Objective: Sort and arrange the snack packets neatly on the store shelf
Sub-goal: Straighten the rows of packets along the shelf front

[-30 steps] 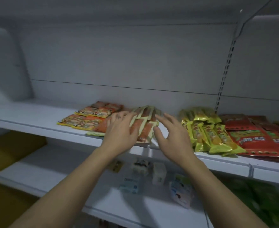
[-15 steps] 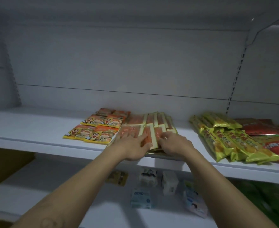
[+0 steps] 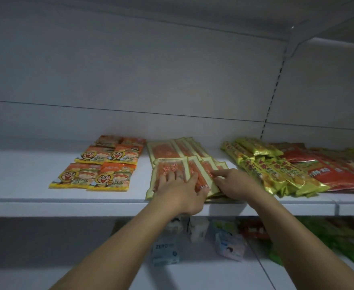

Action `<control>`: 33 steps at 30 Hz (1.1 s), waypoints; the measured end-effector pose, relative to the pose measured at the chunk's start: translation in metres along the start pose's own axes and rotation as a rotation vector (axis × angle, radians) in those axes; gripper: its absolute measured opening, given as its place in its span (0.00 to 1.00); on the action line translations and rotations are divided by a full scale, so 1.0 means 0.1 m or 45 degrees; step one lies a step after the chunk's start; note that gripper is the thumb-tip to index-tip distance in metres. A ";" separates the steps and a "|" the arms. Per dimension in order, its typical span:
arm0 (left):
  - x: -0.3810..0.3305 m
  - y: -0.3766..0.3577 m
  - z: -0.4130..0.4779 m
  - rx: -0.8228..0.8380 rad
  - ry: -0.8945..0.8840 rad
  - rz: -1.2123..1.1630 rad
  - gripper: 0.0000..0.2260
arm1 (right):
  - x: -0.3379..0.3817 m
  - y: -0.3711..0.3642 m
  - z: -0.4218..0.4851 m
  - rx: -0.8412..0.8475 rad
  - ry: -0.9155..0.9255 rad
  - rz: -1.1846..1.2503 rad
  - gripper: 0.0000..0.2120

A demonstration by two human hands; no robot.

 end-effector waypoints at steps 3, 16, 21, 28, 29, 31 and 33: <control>-0.15 0.01 0.05 0.020 -0.042 0.001 0.32 | -0.13 0.06 -0.01 0.020 -0.032 -0.007 0.20; 0.04 0.46 0.25 -0.100 -0.083 0.001 0.32 | -0.15 0.48 0.00 -0.008 -0.010 0.191 0.20; 0.29 0.73 0.76 -0.167 0.078 -0.104 0.30 | 0.02 0.73 0.64 0.088 0.068 0.016 0.23; 0.41 0.65 1.47 0.087 0.197 -0.195 0.31 | 0.01 0.57 1.80 0.345 -0.128 0.035 0.29; 0.41 0.65 1.55 0.115 0.208 -0.174 0.32 | -0.02 0.52 1.93 0.366 -0.171 0.084 0.29; 0.44 0.64 1.67 0.157 0.212 -0.141 0.34 | -0.04 0.40 2.14 0.406 -0.211 0.231 0.24; 0.46 0.63 1.75 0.179 0.210 -0.122 0.34 | -0.06 0.29 2.30 0.433 -0.191 0.354 0.14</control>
Point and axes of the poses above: each hand's wrist, its own z-axis towards the middle knuckle, its own y-axis out of the back of the hand, x = y × z, the point moved 1 cm from there along z, towards the middle knuckle, and after that the axes turned 4 degrees about -z, right-handed, at the moved point
